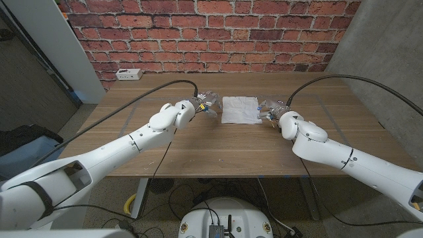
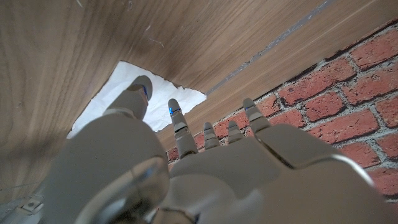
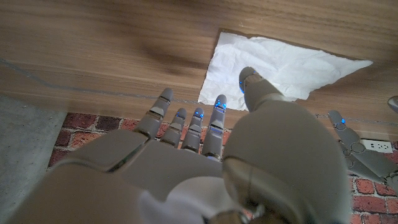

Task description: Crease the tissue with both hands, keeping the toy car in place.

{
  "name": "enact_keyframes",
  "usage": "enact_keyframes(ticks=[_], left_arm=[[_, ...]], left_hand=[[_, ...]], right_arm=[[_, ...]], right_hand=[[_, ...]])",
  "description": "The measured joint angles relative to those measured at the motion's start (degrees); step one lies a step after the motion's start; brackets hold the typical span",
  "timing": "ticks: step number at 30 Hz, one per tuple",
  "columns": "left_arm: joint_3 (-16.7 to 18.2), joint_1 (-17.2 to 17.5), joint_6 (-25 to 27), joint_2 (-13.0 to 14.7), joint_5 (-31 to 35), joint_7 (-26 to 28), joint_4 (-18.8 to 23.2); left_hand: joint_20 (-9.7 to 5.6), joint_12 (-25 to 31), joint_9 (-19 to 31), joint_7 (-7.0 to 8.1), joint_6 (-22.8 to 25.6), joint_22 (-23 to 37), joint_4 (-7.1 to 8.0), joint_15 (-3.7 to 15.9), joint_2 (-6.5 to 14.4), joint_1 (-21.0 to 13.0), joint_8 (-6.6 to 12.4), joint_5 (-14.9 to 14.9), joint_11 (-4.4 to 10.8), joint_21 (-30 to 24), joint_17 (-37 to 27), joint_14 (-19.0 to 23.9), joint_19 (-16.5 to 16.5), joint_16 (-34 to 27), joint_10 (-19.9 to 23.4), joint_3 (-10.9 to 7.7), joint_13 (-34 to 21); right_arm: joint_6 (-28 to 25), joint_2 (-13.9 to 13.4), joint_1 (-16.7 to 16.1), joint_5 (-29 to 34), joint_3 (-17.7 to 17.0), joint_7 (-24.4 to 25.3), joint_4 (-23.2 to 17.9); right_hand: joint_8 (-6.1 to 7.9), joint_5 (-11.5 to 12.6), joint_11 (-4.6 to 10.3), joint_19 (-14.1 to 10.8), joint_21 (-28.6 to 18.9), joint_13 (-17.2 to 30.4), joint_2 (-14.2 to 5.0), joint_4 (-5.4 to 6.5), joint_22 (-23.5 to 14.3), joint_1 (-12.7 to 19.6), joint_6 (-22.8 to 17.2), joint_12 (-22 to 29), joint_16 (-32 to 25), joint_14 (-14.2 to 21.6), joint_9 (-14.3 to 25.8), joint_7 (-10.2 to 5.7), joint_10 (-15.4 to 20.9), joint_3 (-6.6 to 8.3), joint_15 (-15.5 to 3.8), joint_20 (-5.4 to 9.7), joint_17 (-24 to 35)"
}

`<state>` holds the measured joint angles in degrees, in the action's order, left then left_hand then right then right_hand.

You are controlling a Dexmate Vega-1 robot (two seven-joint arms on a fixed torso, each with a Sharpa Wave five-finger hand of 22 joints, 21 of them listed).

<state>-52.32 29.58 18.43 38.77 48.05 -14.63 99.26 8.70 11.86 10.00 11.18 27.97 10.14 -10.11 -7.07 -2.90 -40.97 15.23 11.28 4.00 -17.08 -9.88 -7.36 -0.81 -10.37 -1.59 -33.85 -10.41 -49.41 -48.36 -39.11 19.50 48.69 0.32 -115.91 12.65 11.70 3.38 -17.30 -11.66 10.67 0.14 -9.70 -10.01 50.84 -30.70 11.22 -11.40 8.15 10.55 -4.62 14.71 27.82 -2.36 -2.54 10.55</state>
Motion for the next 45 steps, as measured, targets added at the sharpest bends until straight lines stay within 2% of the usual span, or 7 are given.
enact_keyframes(ticks=[17, 22, 24, 32, 38, 41, 45], left_arm=[[-0.6, -0.2, -3.1, -1.9, 1.1, 1.6, -3.0], [-0.8, 0.0, -3.6, -2.3, 1.6, 3.4, -4.0], [-0.9, 0.1, -3.8, -2.5, 1.8, 4.2, -4.4], [-1.3, 0.4, -4.3, -3.0, 2.4, 6.1, -5.8], [-1.7, 0.5, -4.6, -3.3, 2.6, 6.8, -6.7], [-1.8, 0.5, -4.6, -3.5, 2.6, 7.0, -7.1], [-2.0, 0.5, -4.7, -3.7, 2.6, 7.1, -7.6]], left_hand=[[-0.62, 0.0, 0.0, -0.02, 3.5, 0.1, 0.23, 0.75, -0.2, -2.2, -0.1, 0.0, 0.72, 0.8, 0.0, 0.7, -0.6, 0.0, 1.2, 1.18, 0.0], [-0.62, 0.2, 0.3, -0.52, 4.4, 0.1, 0.44, 1.24, 0.0, -3.0, -0.22, 0.0, 0.81, 0.8, 0.0, 1.2, -1.4, -0.3, 2.1, 1.44, 0.0], [-1.04, 0.2, 0.3, -0.36, 4.6, 0.1, 0.43, 1.66, 0.0, -3.5, -0.22, 0.0, 0.79, 0.8, 0.0, 1.7, -1.9, -0.3, 2.5, 1.86, 0.0], [-0.92, 0.2, 0.3, -0.33, 5.8, 0.1, 0.54, 1.96, 0.1, -4.0, -0.48, 0.0, 1.22, 1.0, 0.0, 2.0, -2.4, -0.3, 3.1, 2.29, 0.0], [-0.7, 0.2, 0.3, -0.33, 5.8, 0.1, 0.72, 1.96, 0.2, -4.8, -0.88, 0.0, 1.22, 1.0, 0.0, 2.0, -2.6, -0.3, 3.1, 2.47, 0.0], [-0.61, 0.2, 0.3, -0.33, 5.8, 0.1, 0.72, 1.96, 0.4, -5.0, -1.32, 0.0, 0.98, 1.0, 0.0, 2.0, -2.7, -0.3, 3.3, 2.46, 0.0], [-0.61, 0.2, 0.3, -0.33, 5.8, 0.1, 0.79, 1.96, 0.4, -5.0, -1.33, 0.0, 0.92, 1.0, 0.0, 2.0, -2.7, -0.3, 3.4, 2.54, 0.0]], right_arm=[[1.7, 0.3, -1.1, -0.5, -1.5, 0.3, 0.8], [2.1, 0.3, -1.4, -0.7, -1.9, 0.6, 0.9], [2.3, 0.3, -1.5, -0.8, -2.1, 0.7, 0.9], [2.5, 0.3, -1.7, -0.9, -2.2, 0.7, 0.9], [2.5, 0.1, -1.3, -0.8, -1.9, -0.6, 0.8], [2.5, 0.0, -1.1, -0.8, -1.6, -1.2, 0.7], [2.3, 0.0, -0.4, -0.4, -0.9, -2.3, 0.8]], right_hand=[[-0.28, 0.0, -0.54, 0.0, 0.0, 0.0, -0.31, 0.86, 0.0, 0.3, -0.2, 0.0, 0.0, 0.0, 0.0, 0.22, -0.1, -0.86, 0.01, -0.02, 0.3], [-0.28, 0.0, -0.85, -0.2, 0.0, 0.0, -0.31, 0.83, 0.0, 0.3, -0.2, 0.0, 0.0, 0.2, 0.0, 0.25, 0.2, -1.19, 0.22, -0.23, 0.3], [-0.35, 0.0, -0.85, -0.2, 0.0, 0.0, -0.61, 0.87, 0.0, 0.6, -0.5, 0.0, 0.0, 0.2, 0.0, 0.53, 0.2, -1.33, 0.22, -0.23, 0.3], [-0.79, 0.4, -0.83, -0.2, 0.0, 0.0, -1.03, 0.69, 0.0, 1.0, -0.5, 0.0, 0.0, 0.0, 0.0, 0.49, 0.2, -1.51, 0.42, -0.22, 0.3], [-1.22, 0.8, 0.22, 0.6, 0.2, 0.1, -1.82, 0.39, 0.0, 3.6, -0.5, -0.4, 0.0, -1.4, 0.0, -3.22, -1.7, -1.81, 0.1, 0.1, 0.3], [-1.22, 0.8, 0.42, 0.9, 0.2, 0.1, -2.34, 0.27, 0.0, 4.1, -0.8, -0.4, 0.0, -2.1, 0.0, -4.15, -1.9, -1.93, 0.21, 0.39, 0.3], [-1.24, 0.8, 0.71, 0.9, 0.4, 0.1, -2.44, 0.18, 0.0, 4.8, -0.6, -0.6, 0.0, -2.4, 0.0, -4.31, -2.2, -2.02, 0.3, 0.49, 0.3]])
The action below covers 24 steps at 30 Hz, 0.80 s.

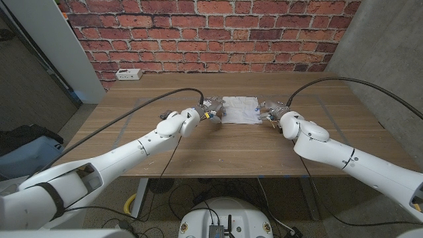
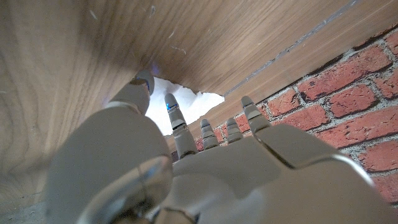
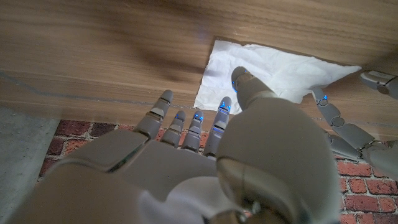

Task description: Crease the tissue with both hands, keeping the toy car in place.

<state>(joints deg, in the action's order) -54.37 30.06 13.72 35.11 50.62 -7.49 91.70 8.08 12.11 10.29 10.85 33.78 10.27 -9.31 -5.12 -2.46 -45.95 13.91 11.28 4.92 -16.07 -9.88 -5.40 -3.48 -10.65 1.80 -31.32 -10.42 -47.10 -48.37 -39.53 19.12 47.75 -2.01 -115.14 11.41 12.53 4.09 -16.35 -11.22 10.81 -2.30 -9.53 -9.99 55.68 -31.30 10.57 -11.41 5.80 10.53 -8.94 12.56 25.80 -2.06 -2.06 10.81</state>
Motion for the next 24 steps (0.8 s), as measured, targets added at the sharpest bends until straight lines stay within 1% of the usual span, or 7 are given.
enact_keyframes(ticks=[5, 11, 13, 16, 18, 21, 24], left_arm=[[-0.3, 0.0, -0.1, -0.2, 0.0, 0.3, -0.5], [-0.5, -0.2, -0.1, -0.3, 0.0, 0.4, -0.9], [-0.6, -0.3, -0.1, -0.4, 0.0, 0.4, -1.0], [-0.8, -0.4, -0.1, -0.5, 0.1, 0.4, -1.2], [-0.9, -0.5, -0.1, -0.5, 0.1, 0.4, -1.4], [-1.0, -0.7, -0.1, -0.7, 0.1, 0.4, -1.6], [-1.0, -0.8, -0.3, -0.8, 0.0, 0.4, -2.0]], left_hand=[[-0.31, 0.0, 0.0, 0.0, 0.0, 0.0, 0.0, 0.0, 0.5, -0.5, -0.38, -0.3, 0.0, 0.4, 0.0, 0.0, -0.3, 0.0, 0.0, 0.31, 0.0], [-0.31, 0.0, 0.0, -0.01, 0.6, 0.0, 0.22, 0.0, 0.8, -0.8, -0.38, -0.3, 0.0, 0.4, 0.0, 0.0, -0.3, 0.0, 0.0, 0.54, 0.0], [-0.31, 0.0, 0.0, -0.01, 0.6, 0.0, 0.05, 0.0, 0.8, -0.8, -0.38, -0.3, 0.0, 0.6, 0.0, 0.0, -0.3, 0.0, 0.0, 0.72, 0.0], [-0.31, 0.0, 0.0, -0.01, 0.6, 0.0, 0.23, 0.0, 0.8, -0.8, -0.79, -0.3, -0.01, 0.6, 0.0, 0.0, -0.3, 0.0, 0.0, 1.02, 0.0], [-0.53, 0.0, 0.0, -0.01, 0.6, 0.0, 0.23, 0.22, 0.8, -0.8, -0.99, -0.3, 0.2, 0.6, 0.0, 0.2, -0.5, 0.0, 0.2, 1.02, 0.0], [-0.63, 0.0, 0.0, -0.01, 0.6, 0.0, 0.4, 0.31, 0.8, -0.8, -1.0, -0.3, 0.2, 0.8, 0.0, 0.3, -0.6, 0.0, 0.2, 1.31, 0.0], [-0.62, 0.0, 0.0, -0.64, 0.8, 0.0, 0.55, 0.31, 0.8, -0.8, -1.39, -0.5, 0.2, 0.8, 0.0, 0.3, -0.6, 0.0, 0.2, 1.81, 0.0]], right_arm=[[0.0, 0.2, 0.8, 0.5, 1.0, -1.1, 0.7], [0.2, 0.7, 1.4, 1.2, 1.7, -1.8, 1.7], [0.3, 0.8, 1.5, 1.5, 1.8, -1.9, 2.0], [0.3, 1.1, 1.7, 1.8, 2.1, -2.0, 2.5], [0.4, 1.4, 1.9, 2.1, 2.4, -2.1, 3.2], [0.5, 1.6, 2.1, 2.4, 2.6, -2.2, 3.7], [0.5, 2.0, 2.3, 2.7, 3.0, -2.3, 4.6]], right_hand=[[-0.2, 0.0, -0.31, 0.0, 0.0, 0.0, 0.1, -0.02, 0.0, 0.4, 0.4, 0.0, 0.0, 0.0, 0.0, 0.04, -0.3, -0.02, 0.0, 0.0, 0.0], [-0.2, 0.0, -0.28, 0.0, 0.0, 0.0, 0.37, 0.2, 0.0, 0.7, 0.4, 0.0, 0.0, 0.0, 0.0, 0.04, -0.3, -0.62, 0.0, 0.0, 0.0], [-0.2, 0.0, 0.01, 0.0, 0.0, 0.0, 0.39, 0.13, 0.0, 0.7, 0.0, 0.2, 0.0, 0.0, 0.0, 0.43, 0.0, -0.98, -0.01, 0.0, 0.0], [-0.19, 0.0, -0.19, 0.0, 0.0, 0.0, 0.4, 0.37, 0.0, 0.7, -0.5, 0.4, 0.0, 0.5, 0.0, 0.96, 0.5, -1.22, 0.01, 0.0, 0.0], [-0.09, 0.0, -0.11, 0.0, 0.0, 0.0, 0.7, 0.24, 0.0, 1.0, -0.9, 0.5, 0.0, 0.5, 0.2, 1.28, 0.6, -1.55, 0.0, 0.02, 0.0], [0.26, 0.0, -0.04, -0.3, -0.3, 0.0, 0.4, 0.54, 0.0, 1.3, -2.1, 0.7, -0.3, 1.1, 0.3, 1.1, 1.4, -1.85, 0.02, 0.33, 0.0], [0.48, 0.0, -0.01, -0.9, -0.3, 0.0, 0.39, 0.62, 0.0, 1.3, -3.5, 1.0, -0.9, 2.3, 0.3, 1.34, 2.6, -2.41, -0.1, 0.87, 0.0]])
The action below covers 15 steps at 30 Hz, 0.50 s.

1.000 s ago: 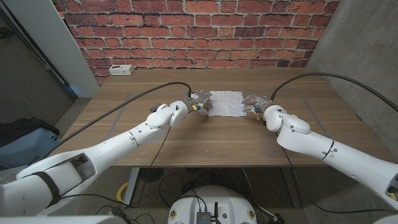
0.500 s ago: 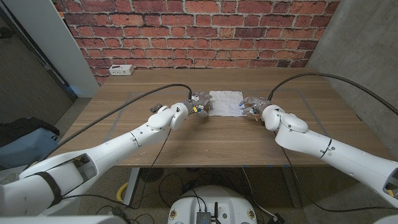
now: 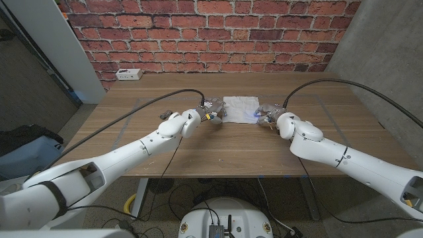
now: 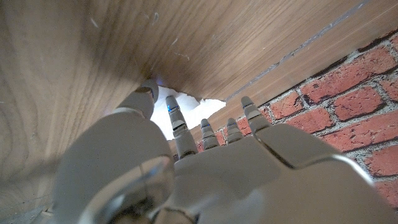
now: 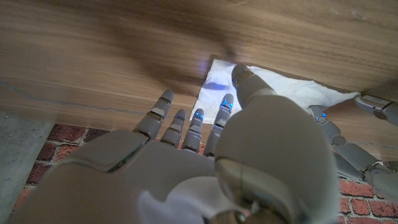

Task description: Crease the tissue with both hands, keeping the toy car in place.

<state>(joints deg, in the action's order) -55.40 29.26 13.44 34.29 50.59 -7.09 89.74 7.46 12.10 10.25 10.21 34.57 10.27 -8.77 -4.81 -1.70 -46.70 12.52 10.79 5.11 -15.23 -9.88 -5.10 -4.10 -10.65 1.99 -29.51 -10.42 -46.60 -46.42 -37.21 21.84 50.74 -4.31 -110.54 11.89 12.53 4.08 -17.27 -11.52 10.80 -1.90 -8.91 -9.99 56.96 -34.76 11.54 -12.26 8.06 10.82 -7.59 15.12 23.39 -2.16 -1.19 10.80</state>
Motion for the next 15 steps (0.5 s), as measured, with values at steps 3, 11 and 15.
enact_keyframes(ticks=[3, 11, 15], left_arm=[[0.0, -0.1, -0.3, -0.1, -0.4, 0.2, -0.2], [0.0, -0.1, -0.7, 0.0, -1.0, 0.9, -0.3], [0.2, -0.1, -0.8, 0.0, -1.2, 1.2, -0.1]], left_hand=[[0.0, 0.0, 0.0, 0.0, 0.0, 0.0, 0.0, 0.0, 0.0, 0.0, -0.05, 0.0, 0.0, 0.2, 0.0, 0.0, 0.0, 0.0, 0.0, 0.47, 0.0], [-0.2, 0.0, 0.1, -0.62, -0.2, 0.0, 0.31, 0.31, 0.0, 0.0, -0.66, -0.2, -0.24, 0.2, 0.0, 0.3, -0.2, 0.0, 0.2, 1.11, 0.0], [-0.2, 0.0, 0.1, -0.71, -0.1, 0.0, 0.32, 0.31, -0.2, 0.2, -0.66, -0.2, -0.24, 0.2, 0.0, 0.3, -0.2, 0.0, 0.2, 1.58, 0.0]], right_arm=[[0.0, 0.6, 0.3, 0.5, 0.6, 0.0, 1.4], [0.5, 2.0, 0.9, 1.6, 1.4, 0.9, 4.6], [1.3, 2.6, 0.7, 1.8, 1.5, 1.9, 6.3]], right_hand=[[0.15, 0.0, -0.06, -1.0, -0.4, 0.0, -0.45, 0.24, 0.0, 0.4, -1.4, 0.4, -0.7, 1.9, 0.0, 0.07, 1.7, -0.71, 0.01, 0.39, 0.2], [0.42, 0.0, 0.09, -3.0, -0.9, 0.0, -0.76, 0.3, -0.3, 1.6, -4.2, 1.3, -2.2, 5.6, -0.4, 1.26, 5.4, -2.09, -0.1, 0.93, 0.8], [1.87, 0.0, 0.62, -4.7, -1.3, 0.3, -1.46, 0.31, -0.3, 3.1, -9.5, 2.0, -3.6, 8.1, -0.3, 1.69, 9.0, -3.82, -0.1, 1.35, 1.4]])
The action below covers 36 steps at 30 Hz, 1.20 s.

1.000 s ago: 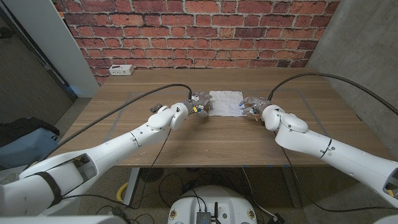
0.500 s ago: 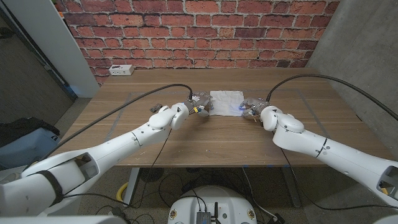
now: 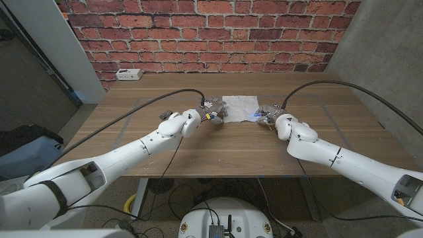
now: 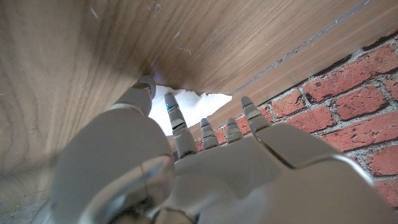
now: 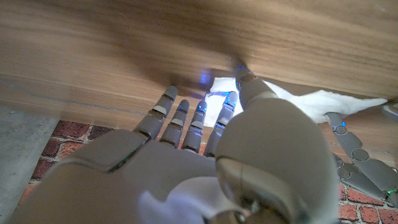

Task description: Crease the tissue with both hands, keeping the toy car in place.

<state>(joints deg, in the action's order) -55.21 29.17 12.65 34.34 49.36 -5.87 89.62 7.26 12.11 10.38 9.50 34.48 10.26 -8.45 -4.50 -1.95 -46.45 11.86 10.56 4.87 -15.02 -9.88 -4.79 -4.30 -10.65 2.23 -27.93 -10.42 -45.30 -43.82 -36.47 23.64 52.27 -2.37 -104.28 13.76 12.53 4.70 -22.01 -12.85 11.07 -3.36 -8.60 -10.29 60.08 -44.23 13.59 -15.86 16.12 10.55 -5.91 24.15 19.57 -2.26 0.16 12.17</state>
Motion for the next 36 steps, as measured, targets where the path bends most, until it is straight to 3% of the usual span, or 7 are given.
enact_keyframes(ticks=[4, 7, 9, 20, 24, 29, 36], left_arm=[[0.2, 0.0, -0.1, 0.1, -0.2, 0.3, 0.1], [0.5, 0.2, -0.3, 0.1, -0.6, 0.8, 0.2], [0.6, 0.2, -0.5, 0.1, -0.8, 1.1, 0.2], [1.5, 0.8, -2.0, 0.1, -2.8, 3.0, 0.3], [1.9, 1.2, -3.2, 0.1, -4.2, 3.9, 0.3], [2.3, 1.4, -4.9, 0.1, -5.8, 4.7, 0.0], [2.3, 1.4, -5.8, 0.1, -6.3, 4.7, -0.2]], left_hand=[[0.0, -0.1, 0.0, -0.31, -0.4, 0.0, 0.13, 0.0, -0.1, 0.1, -0.55, 0.0, 0.0, 0.4, 0.0, 0.0, 0.0, 0.0, 0.0, 0.34, 0.0], [0.0, -0.2, 0.0, -0.42, -2.3, 0.0, 0.32, 0.0, -0.1, 0.1, -1.32, 0.0, 0.0, 0.4, 0.0, 0.0, 0.0, 0.0, 0.0, 0.8, 0.0], [0.0, -0.5, 0.0, -0.7, -3.9, 0.0, 0.27, 0.0, -0.1, 0.1, -1.72, 0.0, -0.06, 0.8, 0.0, 0.0, 0.0, 0.0, -0.1, 1.23, 0.0], [0.31, -0.7, 0.0, -0.78, -5.9, 0.0, 0.73, 0.0, -0.9, 0.9, -1.78, 0.0, -1.0, 1.3, 0.0, 0.0, -0.3, 0.0, -0.6, 3.0, 0.0], [0.52, -0.7, 0.0, -0.48, -3.8, 0.0, 0.89, -0.24, -0.9, 1.4, -0.85, 0.0, -0.86, 1.3, 0.0, 0.2, -0.5, 0.0, -0.5, 3.59, 0.0], [0.52, -0.7, 0.0, -0.28, -2.5, 0.0, 0.79, -0.31, -1.2, 1.7, -0.61, 0.3, -0.79, 1.7, 0.0, 0.3, -0.5, 0.0, -0.4, 3.95, 0.0], [0.51, -0.7, 0.0, -0.25, -1.1, 0.0, 0.31, -0.31, -1.2, 1.7, -0.39, 0.5, -0.79, 1.7, 0.0, 0.3, -0.5, 0.0, -0.4, 4.42, 0.0]], right_arm=[[1.2, 0.5, -0.6, 0.2, -0.2, 2.2, 1.1], [2.4, 1.0, -1.6, 0.3, -0.9, 4.5, 2.2], [3.1, 1.0, -1.6, 0.4, -0.9, 5.9, 2.2], [7.4, 2.5, -5.2, 0.3, -4.2, 13.2, 4.0], [8.5, 2.9, -6.1, -0.1, -5.1, 14.9, 4.3], [10.1, 3.7, -7.2, -0.8, -6.3, 17.1, 4.7], [12.5, 4.5, -8.2, -2.5, -8.0, 20.1, 4.8]], right_hand=[[2.86, 0.0, 1.09, -1.3, -0.4, 0.0, -1.66, 0.18, 0.0, 1.7, -8.5, 0.6, -1.1, 1.9, 0.7, 0.15, 4.7, -1.87, -0.09, 0.35, 0.5], [3.99, 0.0, 1.61, -1.9, -0.4, 0.0, -2.3, 0.15, 0.0, 2.3, -10.2, 0.8, -1.5, 2.7, 0.7, -0.95, 7.2, -2.49, -0.13, 0.57, 0.5], [4.23, -0.2, 1.92, -2.1, -0.4, 0.0, -2.69, 0.29, 0.0, 2.7, -14.7, 1.1, -1.5, 2.7, 0.7, 2.63, 8.0, -2.63, -0.1, 0.76, 0.8], [4.37, -0.3, 0.94, -2.9, -0.4, 0.0, -2.92, 0.09, 0.0, 3.5, -15.8, 1.3, -2.2, 3.3, 0.5, 3.15, 10.3, -3.36, -0.09, 0.56, 0.8], [4.34, -0.3, 0.63, -2.9, -0.4, 0.0, -2.93, 0.07, 0.0, 3.5, -16.2, 1.3, -2.4, 3.9, 0.4, 2.92, 11.2, -3.83, -0.08, 0.56, 0.8], [4.28, -0.3, 0.73, -3.1, -0.4, 0.0, -3.06, -0.18, 0.0, 3.7, -17.9, 1.3, -2.6, 4.3, 0.2, 4.68, 12.1, -4.06, 0.02, 0.35, 0.8], [4.4, -0.3, 0.41, -3.3, -0.4, 0.0, -3.08, -0.41, 0.0, 5.0, -18.2, 1.3, -2.6, 4.7, 0.3, 4.99, 12.4, -4.26, -0.19, 0.15, 0.6]])
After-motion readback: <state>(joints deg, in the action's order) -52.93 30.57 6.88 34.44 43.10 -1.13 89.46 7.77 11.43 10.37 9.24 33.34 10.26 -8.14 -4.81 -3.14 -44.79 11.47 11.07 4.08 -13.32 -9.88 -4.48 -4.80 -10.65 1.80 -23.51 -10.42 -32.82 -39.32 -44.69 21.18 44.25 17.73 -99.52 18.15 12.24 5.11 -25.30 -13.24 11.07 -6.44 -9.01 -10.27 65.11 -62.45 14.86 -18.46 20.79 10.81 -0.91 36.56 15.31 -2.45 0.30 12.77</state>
